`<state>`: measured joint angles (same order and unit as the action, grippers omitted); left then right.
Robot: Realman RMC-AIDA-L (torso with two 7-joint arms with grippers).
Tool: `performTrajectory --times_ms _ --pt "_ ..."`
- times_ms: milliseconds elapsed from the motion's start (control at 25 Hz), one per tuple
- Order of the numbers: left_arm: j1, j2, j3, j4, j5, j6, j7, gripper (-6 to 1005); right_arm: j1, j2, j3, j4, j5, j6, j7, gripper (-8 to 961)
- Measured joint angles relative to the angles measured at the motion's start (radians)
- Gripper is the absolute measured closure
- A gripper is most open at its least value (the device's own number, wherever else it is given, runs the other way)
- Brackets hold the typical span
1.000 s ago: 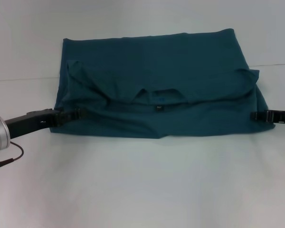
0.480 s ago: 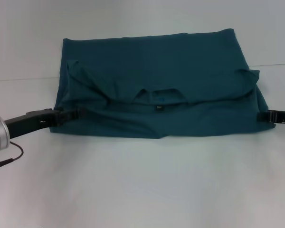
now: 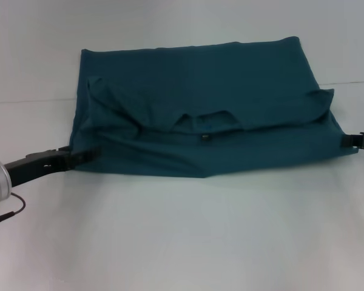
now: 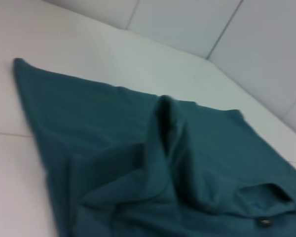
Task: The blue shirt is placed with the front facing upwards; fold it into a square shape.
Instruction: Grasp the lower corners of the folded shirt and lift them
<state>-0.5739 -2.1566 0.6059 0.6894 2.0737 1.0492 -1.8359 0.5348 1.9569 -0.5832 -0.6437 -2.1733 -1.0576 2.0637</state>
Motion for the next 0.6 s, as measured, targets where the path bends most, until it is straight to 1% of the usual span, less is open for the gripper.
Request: performTrajectory --times_ms 200,280,480,600 --pt "-0.011 -0.001 0.006 -0.026 0.0 -0.072 0.04 96 -0.006 -0.003 0.002 0.0 0.003 -0.017 0.003 937" --pt "-0.015 -0.002 0.024 -0.029 -0.002 -0.104 0.045 97 -0.006 -0.003 0.002 0.004 0.003 -0.018 0.003 937" --pt "-0.025 -0.005 0.102 -0.042 -0.001 -0.203 0.046 97 -0.002 -0.002 0.002 0.007 0.0 -0.018 0.004 937" --pt "-0.03 -0.006 0.133 -0.053 0.0 -0.24 0.046 97 -0.001 -0.001 0.002 0.007 -0.001 -0.019 0.006 937"
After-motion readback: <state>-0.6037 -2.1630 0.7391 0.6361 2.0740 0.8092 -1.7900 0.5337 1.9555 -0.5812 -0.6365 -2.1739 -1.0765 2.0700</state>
